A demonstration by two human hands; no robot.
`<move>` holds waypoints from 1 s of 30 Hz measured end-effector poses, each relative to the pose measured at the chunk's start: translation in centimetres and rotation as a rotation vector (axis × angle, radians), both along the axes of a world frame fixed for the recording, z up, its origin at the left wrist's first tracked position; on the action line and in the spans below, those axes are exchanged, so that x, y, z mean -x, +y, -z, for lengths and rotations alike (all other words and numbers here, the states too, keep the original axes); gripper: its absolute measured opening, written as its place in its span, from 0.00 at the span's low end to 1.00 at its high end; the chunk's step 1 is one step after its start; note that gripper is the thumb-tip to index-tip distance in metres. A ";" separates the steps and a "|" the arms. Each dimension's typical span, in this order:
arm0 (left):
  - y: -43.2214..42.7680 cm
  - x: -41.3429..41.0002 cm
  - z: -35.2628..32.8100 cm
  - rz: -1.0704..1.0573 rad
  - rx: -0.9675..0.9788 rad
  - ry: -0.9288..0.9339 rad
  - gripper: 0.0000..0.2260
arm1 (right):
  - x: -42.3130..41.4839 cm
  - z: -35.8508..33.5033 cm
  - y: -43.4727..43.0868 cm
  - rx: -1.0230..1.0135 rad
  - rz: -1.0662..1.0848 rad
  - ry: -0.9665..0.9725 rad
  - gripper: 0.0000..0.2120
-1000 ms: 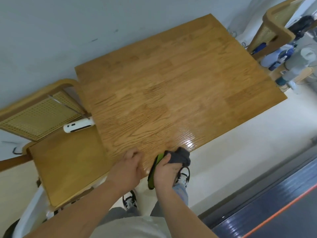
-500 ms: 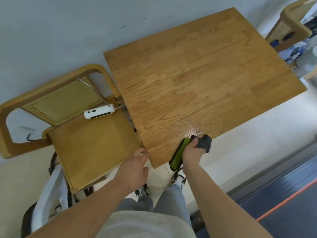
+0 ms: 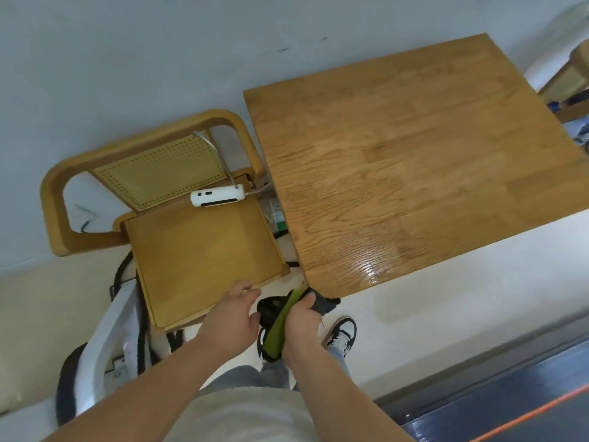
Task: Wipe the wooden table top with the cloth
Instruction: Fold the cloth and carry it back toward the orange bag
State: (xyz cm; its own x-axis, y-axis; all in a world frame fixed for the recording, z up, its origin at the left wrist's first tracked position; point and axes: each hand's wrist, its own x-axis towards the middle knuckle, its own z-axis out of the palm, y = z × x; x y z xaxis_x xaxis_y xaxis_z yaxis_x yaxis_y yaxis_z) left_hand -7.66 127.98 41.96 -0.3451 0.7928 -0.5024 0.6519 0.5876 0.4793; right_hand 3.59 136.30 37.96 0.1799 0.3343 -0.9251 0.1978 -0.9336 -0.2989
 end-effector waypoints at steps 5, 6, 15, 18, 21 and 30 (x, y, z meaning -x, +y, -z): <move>-0.6 0.6 -3.2 -0.383 0.006 -0.411 0.23 | -1.6 -4.8 -0.1 0.214 0.012 0.592 0.39; -0.2 0.7 -4.2 -0.511 0.016 -0.565 0.24 | -2.1 -5.7 0.7 0.201 -0.011 0.673 0.39; 1.3 -0.8 -9.7 -0.885 -0.240 -1.194 0.17 | -4.3 -12.7 7.1 0.015 -0.245 0.987 0.34; 2.3 -0.9 -11.3 -0.699 -0.252 -0.911 0.08 | -4.7 -14.2 7.9 -0.043 -0.348 0.945 0.26; 2.7 -1.1 -13.1 -0.686 -0.408 -0.876 0.10 | -5.5 -15.6 9.0 -0.057 -0.526 0.946 0.23; 5.6 -5.9 -15.2 -0.733 -0.424 -0.451 0.11 | -8.5 -18.2 12.9 -0.220 -0.856 0.794 0.23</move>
